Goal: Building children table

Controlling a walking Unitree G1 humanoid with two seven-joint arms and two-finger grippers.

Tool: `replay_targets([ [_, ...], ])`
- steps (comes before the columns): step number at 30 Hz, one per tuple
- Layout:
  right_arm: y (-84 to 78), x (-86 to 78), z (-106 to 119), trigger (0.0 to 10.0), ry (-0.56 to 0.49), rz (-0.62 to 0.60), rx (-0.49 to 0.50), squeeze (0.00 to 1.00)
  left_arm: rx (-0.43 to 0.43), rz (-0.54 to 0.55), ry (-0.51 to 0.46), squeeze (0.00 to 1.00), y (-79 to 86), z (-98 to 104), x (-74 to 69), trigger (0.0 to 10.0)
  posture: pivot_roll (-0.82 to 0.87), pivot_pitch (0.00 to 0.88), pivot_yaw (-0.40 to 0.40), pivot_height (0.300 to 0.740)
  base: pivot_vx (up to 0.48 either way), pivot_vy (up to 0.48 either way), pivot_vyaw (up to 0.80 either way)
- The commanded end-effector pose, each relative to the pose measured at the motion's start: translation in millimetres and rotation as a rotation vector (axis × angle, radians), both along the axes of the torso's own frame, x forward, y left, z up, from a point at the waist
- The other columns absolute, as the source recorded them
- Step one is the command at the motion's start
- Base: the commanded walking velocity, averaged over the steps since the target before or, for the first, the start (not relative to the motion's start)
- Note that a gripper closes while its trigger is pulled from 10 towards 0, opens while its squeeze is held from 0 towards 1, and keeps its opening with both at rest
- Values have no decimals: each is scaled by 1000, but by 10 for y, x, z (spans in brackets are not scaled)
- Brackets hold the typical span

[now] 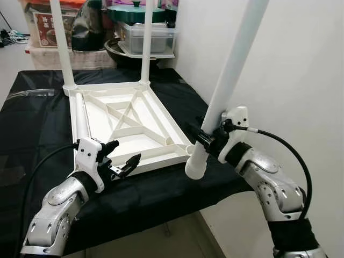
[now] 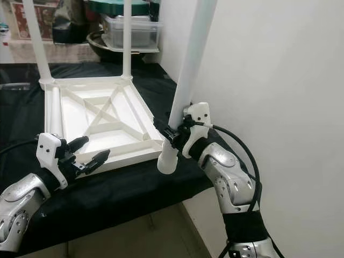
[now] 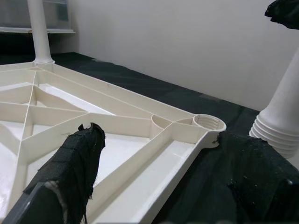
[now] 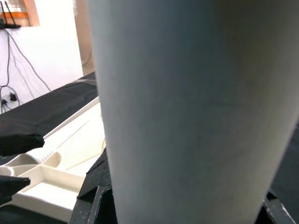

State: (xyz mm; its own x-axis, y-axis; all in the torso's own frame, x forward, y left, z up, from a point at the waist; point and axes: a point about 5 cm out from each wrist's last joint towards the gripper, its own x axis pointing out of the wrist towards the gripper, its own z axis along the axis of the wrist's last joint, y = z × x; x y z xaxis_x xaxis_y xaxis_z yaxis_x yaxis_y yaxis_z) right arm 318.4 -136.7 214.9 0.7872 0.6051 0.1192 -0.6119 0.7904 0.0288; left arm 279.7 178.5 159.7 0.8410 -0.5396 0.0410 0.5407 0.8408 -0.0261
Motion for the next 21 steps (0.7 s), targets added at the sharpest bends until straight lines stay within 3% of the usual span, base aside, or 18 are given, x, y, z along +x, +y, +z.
replay_targets([
  [1,26,17,71,10000,-37,3,-3,0,-6,-6,-6,0,-29,-6,8,10000,86,0,-150,740,270,0,0],
  [6,73,38,105,10000,-68,17,-29,0,-12,-8,-10,0,-32,2,8,10000,87,0,-153,740,272,0,320],
  [16,45,59,103,10000,-65,-4,-25,0,-21,-20,-11,0,-41,7,3,10000,83,0,-149,740,262,0,0],
  [21,36,60,96,10000,-69,-6,-31,0,-32,-27,-5,0,-49,5,-1,10000,82,0,-148,740,0,0,0],
])
